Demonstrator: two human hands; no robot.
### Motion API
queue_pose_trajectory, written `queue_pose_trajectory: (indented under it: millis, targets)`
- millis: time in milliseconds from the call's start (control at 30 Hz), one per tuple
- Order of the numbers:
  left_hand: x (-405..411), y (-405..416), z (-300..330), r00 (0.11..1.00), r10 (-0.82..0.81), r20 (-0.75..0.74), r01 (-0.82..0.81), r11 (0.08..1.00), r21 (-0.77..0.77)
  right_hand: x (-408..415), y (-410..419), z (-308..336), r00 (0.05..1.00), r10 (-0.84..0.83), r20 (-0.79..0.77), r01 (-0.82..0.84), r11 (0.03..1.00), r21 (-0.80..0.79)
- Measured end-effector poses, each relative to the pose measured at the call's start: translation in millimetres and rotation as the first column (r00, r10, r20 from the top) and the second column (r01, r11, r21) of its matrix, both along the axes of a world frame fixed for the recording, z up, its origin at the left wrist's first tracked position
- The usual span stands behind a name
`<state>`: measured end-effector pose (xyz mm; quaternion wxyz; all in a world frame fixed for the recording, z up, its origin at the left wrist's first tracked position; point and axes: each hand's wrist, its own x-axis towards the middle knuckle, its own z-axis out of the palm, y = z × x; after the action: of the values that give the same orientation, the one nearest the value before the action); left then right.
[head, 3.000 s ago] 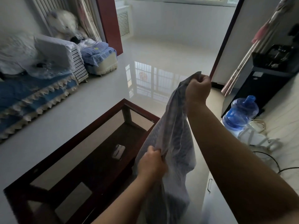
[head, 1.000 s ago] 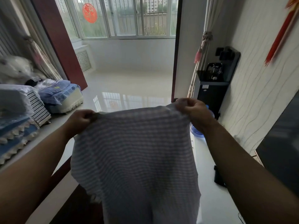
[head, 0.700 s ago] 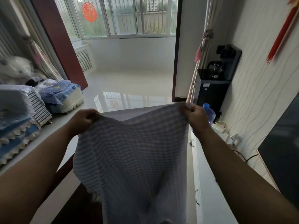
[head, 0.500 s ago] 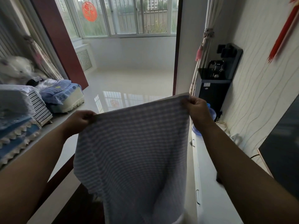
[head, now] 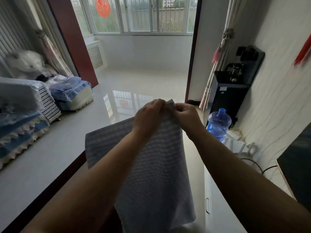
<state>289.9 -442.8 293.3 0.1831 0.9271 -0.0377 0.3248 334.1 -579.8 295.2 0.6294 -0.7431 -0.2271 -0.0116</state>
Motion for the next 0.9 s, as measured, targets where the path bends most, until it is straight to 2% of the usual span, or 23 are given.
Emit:
queue_pose_trajectory:
  millis: [100,200,300,367,434,500,567,667,767,834,901]
  targets:
    - [3.7,-10.4,-9.5,0.998,0.012,0.063,-0.012,1.000,0.005,-3.3,-1.9,-14.5,1.000,-0.023,0.008,0.023,1.000,-0.003]
    - [5.6,-10.5,-21.7,0.999,-0.011,0.038,0.009,0.999,0.053,-4.5,-15.7,-38.2,0.990,-0.139,0.039,0.143,0.981,-0.134]
    - [6.6,-7.1,-30.2,0.999,0.034,-0.011,-0.033,0.998,0.058,-9.8,-29.9,-63.3,0.981,-0.131,-0.143,0.101,0.975,-0.197]
    - [6.1,-6.0,-35.4,1.000,0.019,-0.018,-0.018,0.998,0.057,-12.9,-38.1,-75.6,0.960,-0.074,-0.271,0.005,0.969,-0.247]
    - [4.3,-8.5,-39.1,0.999,-0.022,-0.041,0.025,0.998,0.066,-16.5,-43.4,-83.1,0.903,0.056,-0.425,-0.156,0.966,-0.204]
    - [3.1,-11.1,-42.7,0.994,-0.075,-0.079,0.082,0.993,0.087,-19.8,-43.5,-88.3,0.855,0.091,-0.511,-0.206,0.963,-0.172]
    - [0.7,-13.0,-44.0,0.991,-0.114,-0.074,0.121,0.988,0.096,-20.7,-37.8,-91.3,0.902,0.002,-0.431,-0.133,0.953,-0.274]
    - [-4.5,-14.1,-38.7,0.987,-0.158,-0.021,0.159,0.981,0.113,-17.8,-28.4,-96.0,0.963,-0.109,-0.248,-0.053,0.821,-0.568]
    - [-9.7,-6.0,-28.5,0.983,-0.175,0.047,0.165,0.973,0.159,-14.3,-24.6,-108.4,0.941,-0.147,-0.305,-0.120,0.696,-0.708]
    - [-12.5,3.6,-17.5,0.980,-0.172,0.098,0.157,0.977,0.142,-13.3,-23.6,-122.2,0.908,-0.163,-0.386,-0.186,0.669,-0.719]
    - [-15.5,15.7,-3.8,0.971,-0.165,0.173,0.141,0.980,0.141,-13.2,-23.8,-139.4,0.895,-0.198,-0.400,-0.180,0.660,-0.730]
